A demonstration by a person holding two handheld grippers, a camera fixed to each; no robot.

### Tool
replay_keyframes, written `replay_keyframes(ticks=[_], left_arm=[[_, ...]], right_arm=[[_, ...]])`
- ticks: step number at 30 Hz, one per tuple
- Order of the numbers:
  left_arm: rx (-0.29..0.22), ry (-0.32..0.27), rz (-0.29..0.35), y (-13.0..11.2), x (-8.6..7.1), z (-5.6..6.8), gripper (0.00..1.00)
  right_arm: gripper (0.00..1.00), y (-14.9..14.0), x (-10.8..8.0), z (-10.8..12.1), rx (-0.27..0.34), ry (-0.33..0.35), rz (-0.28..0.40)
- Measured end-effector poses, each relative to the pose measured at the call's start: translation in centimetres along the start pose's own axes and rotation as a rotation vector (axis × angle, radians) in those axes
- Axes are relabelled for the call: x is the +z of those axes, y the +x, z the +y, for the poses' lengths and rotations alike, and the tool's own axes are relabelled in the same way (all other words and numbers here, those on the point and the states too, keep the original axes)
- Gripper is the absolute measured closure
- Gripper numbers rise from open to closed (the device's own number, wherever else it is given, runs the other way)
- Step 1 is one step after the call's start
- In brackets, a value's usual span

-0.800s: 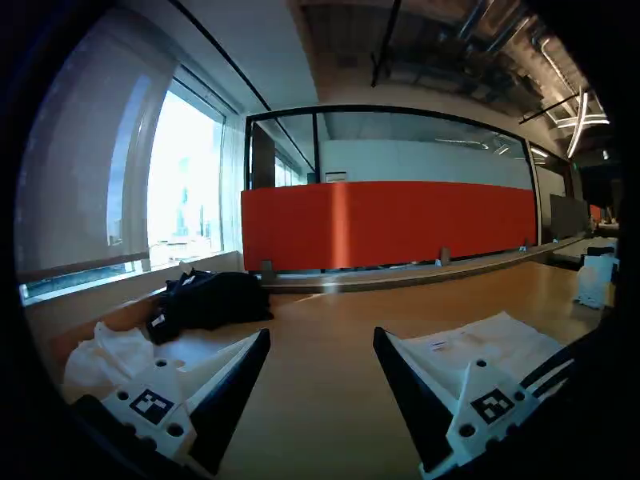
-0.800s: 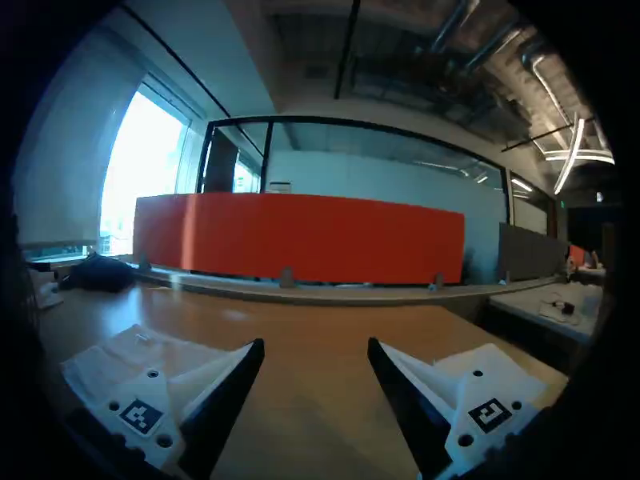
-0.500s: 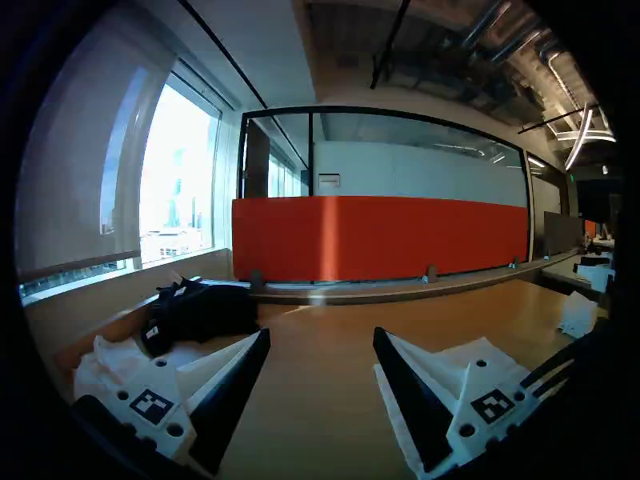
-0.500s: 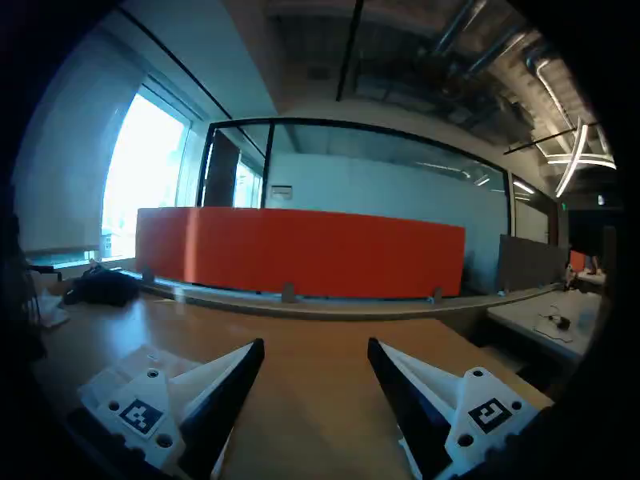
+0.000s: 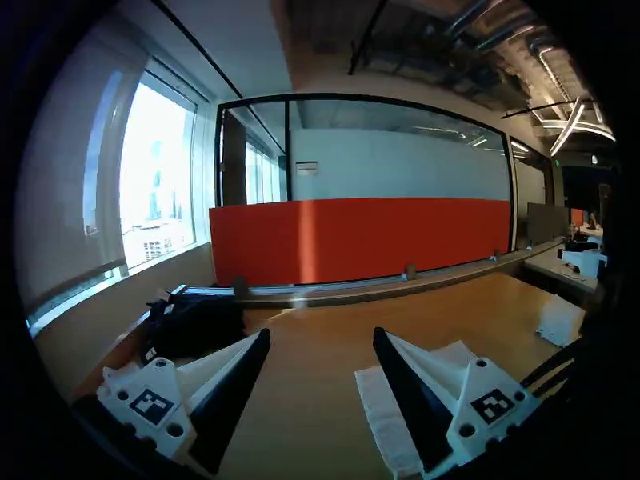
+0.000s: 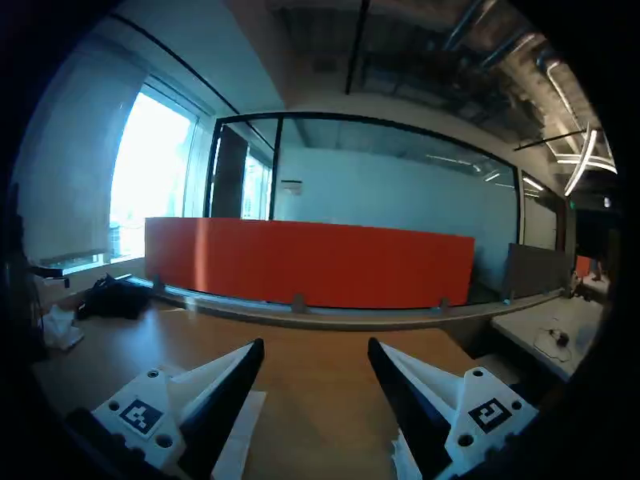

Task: Fold towel

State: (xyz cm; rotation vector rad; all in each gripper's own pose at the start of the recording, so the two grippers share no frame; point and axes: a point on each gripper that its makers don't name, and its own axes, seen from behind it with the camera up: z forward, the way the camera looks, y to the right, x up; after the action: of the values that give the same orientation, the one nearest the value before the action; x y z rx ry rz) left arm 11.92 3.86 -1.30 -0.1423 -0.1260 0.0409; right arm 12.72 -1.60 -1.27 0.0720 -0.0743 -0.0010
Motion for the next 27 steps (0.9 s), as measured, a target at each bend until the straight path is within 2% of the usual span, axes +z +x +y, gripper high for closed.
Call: replay_keyframes(ticks=[5, 14, 20, 27], left_arm=[[0.034, -0.048, -0.044, 0.5, -0.5, 0.8, 0.04], [0.040, -0.140, -0.121, 0.0, -1.1, 2.6, 0.04], [0.043, -0.196, -0.188, -1.5, -1.7, 3.5, 0.04], [0.068, -0.231, -0.262, -3.9, -2.3, 4.1, 0.04]], right_arm=[[0.00, 0.6, -0.1, -1.1, -0.004, 0.060, -0.036], [0.00, 0.3, -0.8, -3.4, -0.056, 0.171, -0.118], [0.00, -1.7, -1.8, -5.2, -0.104, 0.256, -0.207], [0.00, -3.7, -2.8, -6.6, -0.138, 0.324, -0.278]])
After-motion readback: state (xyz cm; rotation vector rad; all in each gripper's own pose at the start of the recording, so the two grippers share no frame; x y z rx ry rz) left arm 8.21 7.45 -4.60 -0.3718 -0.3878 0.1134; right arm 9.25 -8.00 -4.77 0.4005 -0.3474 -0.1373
